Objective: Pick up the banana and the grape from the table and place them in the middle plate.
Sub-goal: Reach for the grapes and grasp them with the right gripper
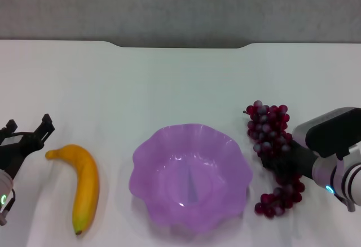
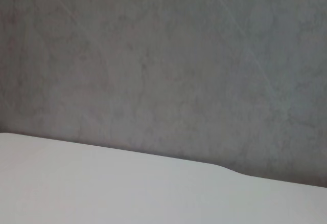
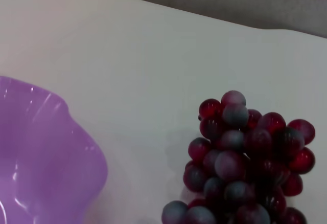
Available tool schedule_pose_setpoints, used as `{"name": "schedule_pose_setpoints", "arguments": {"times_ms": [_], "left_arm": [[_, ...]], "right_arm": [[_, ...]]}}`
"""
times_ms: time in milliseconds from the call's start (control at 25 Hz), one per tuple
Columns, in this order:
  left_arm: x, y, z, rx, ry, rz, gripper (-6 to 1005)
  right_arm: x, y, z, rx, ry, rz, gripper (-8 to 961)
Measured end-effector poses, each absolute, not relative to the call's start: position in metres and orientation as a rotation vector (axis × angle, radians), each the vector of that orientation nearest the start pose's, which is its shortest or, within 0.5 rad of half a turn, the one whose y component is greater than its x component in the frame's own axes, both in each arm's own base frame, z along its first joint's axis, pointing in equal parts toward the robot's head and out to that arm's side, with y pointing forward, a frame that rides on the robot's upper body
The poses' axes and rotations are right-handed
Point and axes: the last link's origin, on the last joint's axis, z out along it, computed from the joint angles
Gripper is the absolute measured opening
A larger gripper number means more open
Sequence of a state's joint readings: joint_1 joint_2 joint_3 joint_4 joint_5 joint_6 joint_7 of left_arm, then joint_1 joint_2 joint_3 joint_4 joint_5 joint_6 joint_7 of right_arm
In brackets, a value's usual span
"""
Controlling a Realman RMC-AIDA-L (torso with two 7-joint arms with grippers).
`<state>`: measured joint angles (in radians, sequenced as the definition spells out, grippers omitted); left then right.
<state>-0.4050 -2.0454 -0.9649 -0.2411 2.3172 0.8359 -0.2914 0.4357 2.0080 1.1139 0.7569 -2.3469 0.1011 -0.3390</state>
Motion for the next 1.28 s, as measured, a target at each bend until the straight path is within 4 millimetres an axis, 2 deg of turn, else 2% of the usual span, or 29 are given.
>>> {"name": "schedule_pose_setpoints", "arguments": {"times_ms": [120,360,680,1280], "left_arm": [[-0.3667,0.3345,-0.0203,-1.526,-0.923,-0.595,894],[-0.3675,0.3340,-0.0200,-1.524,-0.925,-0.593,894],[-0.3700,0.3322,-0.0192,-1.519,-0.928,-0.587,893],[-0.3712,0.3313,-0.0186,-1.513,-0.931,-0.586,893]], "right_arm": [[0.2973,0.3652,-0.0823,-2.100,0.849,0.012,852],[0.2974,0.3646,-0.0829,-2.104,0.853,0.007,683],[0.2965,0.3638,-0.0836,-2.107,0.852,0.010,590],[0.2942,0.3639,-0.0849,-2.114,0.837,0.014,499]]}}
